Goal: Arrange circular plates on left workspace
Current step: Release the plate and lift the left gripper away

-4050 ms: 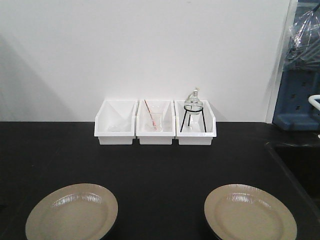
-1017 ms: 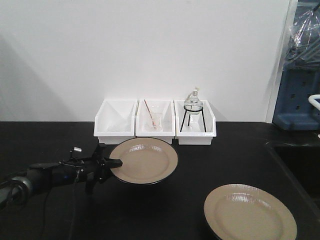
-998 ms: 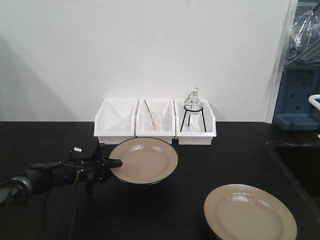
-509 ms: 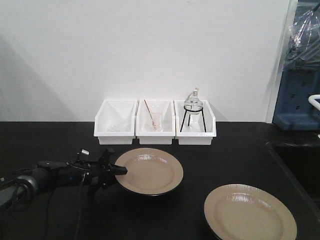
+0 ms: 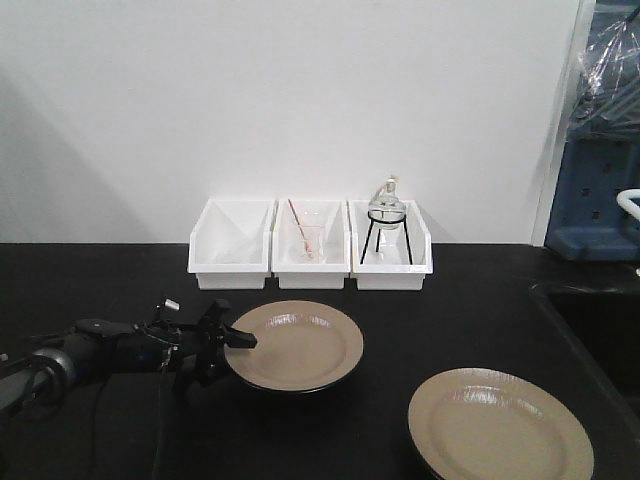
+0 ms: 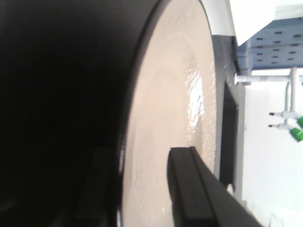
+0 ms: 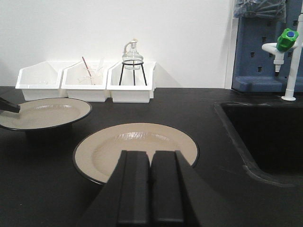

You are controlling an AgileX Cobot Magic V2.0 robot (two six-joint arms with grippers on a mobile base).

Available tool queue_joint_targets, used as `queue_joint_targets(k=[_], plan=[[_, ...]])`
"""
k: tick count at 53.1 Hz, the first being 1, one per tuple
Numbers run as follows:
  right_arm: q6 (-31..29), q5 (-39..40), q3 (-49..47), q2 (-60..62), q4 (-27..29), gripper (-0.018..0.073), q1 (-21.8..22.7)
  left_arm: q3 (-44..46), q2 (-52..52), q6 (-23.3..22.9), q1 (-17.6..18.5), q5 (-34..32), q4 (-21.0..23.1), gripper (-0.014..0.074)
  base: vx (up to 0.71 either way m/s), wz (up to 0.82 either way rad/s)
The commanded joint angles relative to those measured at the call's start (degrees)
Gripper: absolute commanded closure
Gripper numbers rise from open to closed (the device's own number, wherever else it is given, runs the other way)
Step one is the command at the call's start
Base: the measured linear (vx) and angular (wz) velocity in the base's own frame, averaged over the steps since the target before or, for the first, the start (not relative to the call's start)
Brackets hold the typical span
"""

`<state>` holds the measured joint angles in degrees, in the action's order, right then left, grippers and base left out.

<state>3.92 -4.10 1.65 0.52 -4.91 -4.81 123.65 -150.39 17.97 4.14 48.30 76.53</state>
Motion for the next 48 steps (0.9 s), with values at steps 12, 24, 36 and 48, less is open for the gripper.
queue_joint_targets(k=[12, 24, 36, 48], plan=[[-0.06, 4.66, 1.26, 0.83, -0.68, 0.0560, 0.17, 1.55, 5.51, -0.58, -0.46, 3.45, -7.60, 0.0167, 0.00, 0.00], [-0.06, 4.66, 1.26, 0.83, -0.68, 0.0560, 0.17, 1.55, 9.14, -0.63, -2.79, 6.81, -16.11, 0.0167, 0.00, 0.00], [-0.06, 4.66, 1.26, 0.83, -0.68, 0.0560, 0.17, 1.55, 15.25, -0.63, -4.78, 9.15, -25.55, 0.0167, 0.00, 0.00], [-0.06, 4.66, 1.26, 0.83, -0.68, 0.0560, 0.17, 1.55, 22.52, -0.26, -6.13, 9.69, -29.89, 0.0167, 0.00, 0.00]])
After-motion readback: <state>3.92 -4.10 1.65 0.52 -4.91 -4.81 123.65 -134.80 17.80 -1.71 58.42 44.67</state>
